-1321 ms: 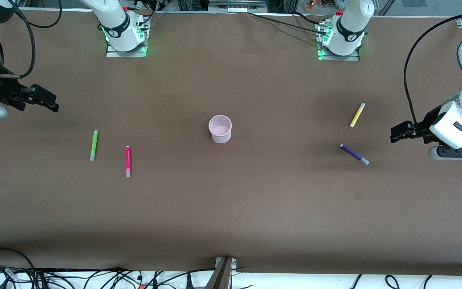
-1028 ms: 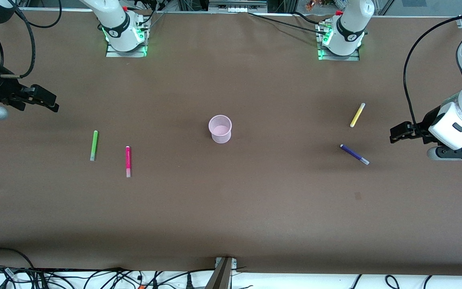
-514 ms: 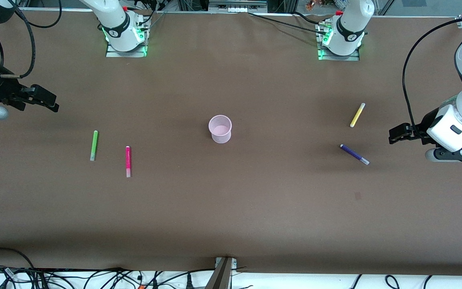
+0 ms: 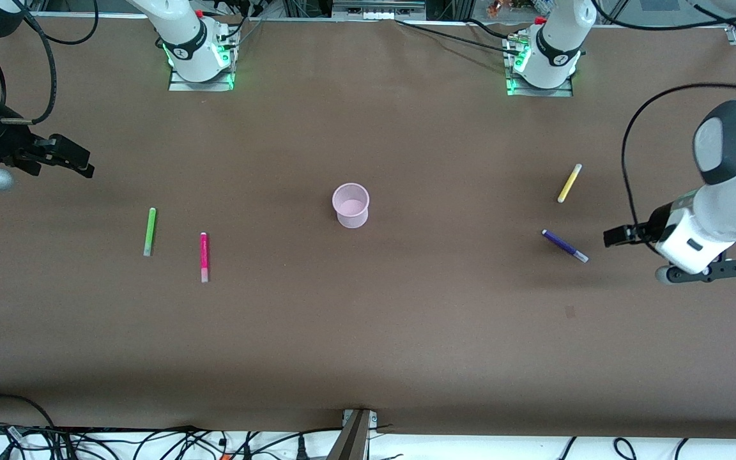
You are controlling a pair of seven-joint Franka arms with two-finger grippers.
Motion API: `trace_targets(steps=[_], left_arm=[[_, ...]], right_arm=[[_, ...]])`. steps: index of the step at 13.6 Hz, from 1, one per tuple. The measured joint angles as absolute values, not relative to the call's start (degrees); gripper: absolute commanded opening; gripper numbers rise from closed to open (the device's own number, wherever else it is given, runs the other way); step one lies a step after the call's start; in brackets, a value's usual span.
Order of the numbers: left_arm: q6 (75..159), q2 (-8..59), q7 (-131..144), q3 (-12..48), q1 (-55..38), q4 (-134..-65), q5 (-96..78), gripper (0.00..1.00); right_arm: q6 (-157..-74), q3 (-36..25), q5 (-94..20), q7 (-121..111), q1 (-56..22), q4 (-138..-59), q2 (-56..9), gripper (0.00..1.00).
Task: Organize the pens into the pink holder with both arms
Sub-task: 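Lower the left gripper onto the blue marker and grasp it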
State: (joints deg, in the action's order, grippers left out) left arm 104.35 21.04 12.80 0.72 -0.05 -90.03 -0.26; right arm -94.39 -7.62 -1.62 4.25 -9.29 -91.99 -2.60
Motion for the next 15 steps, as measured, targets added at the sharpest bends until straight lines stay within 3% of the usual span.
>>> trace_targets(steps=[8,15], left_arm=[[124.39,22.08,35.02,1.13,-0.82,-110.26,-0.26,1.00],[137.85,23.02,40.23,2.39,-1.11,-120.63,-0.26,1.00]], right_arm=[[-94.35,-7.62,-1.62,4.25,-9.29,-91.93,-2.60,1.00],[-94.34,-7.62,-1.62,4.25,-9.29,-91.91,-2.60,1.00]])
